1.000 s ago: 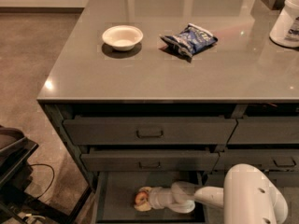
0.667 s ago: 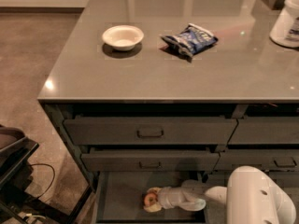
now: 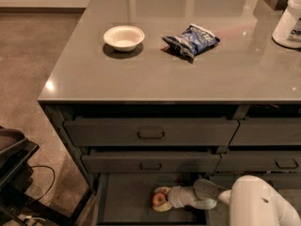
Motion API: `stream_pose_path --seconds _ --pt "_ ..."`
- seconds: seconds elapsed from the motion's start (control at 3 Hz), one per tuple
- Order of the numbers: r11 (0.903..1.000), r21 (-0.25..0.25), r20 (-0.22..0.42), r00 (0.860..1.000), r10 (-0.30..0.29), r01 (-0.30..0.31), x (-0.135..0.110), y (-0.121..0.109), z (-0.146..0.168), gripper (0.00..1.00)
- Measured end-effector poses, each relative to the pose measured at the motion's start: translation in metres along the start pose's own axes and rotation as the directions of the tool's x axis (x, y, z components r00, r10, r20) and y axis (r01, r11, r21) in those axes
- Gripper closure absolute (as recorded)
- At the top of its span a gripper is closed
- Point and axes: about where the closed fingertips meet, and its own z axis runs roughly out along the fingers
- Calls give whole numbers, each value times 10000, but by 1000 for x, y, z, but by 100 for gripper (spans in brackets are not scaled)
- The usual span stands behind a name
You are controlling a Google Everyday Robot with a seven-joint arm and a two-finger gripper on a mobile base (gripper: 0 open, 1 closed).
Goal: Pick apple from bottom drawer and place on counter
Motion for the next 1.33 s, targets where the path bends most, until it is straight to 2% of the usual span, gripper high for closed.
stream_pose_path --seconds 0.33,0.67,1.0,1.33 --pt "10000 -1 0 10000 0 0 0 0 0 100" --pt "9995 100 179 9994 -313 311 -17 2 -1 100" --pt "9873 1075 405 9917 -1217 1167 -62 1 -23 100" --pt "9604 2375 222 9876 -1556 1460 -95 12 -57 100"
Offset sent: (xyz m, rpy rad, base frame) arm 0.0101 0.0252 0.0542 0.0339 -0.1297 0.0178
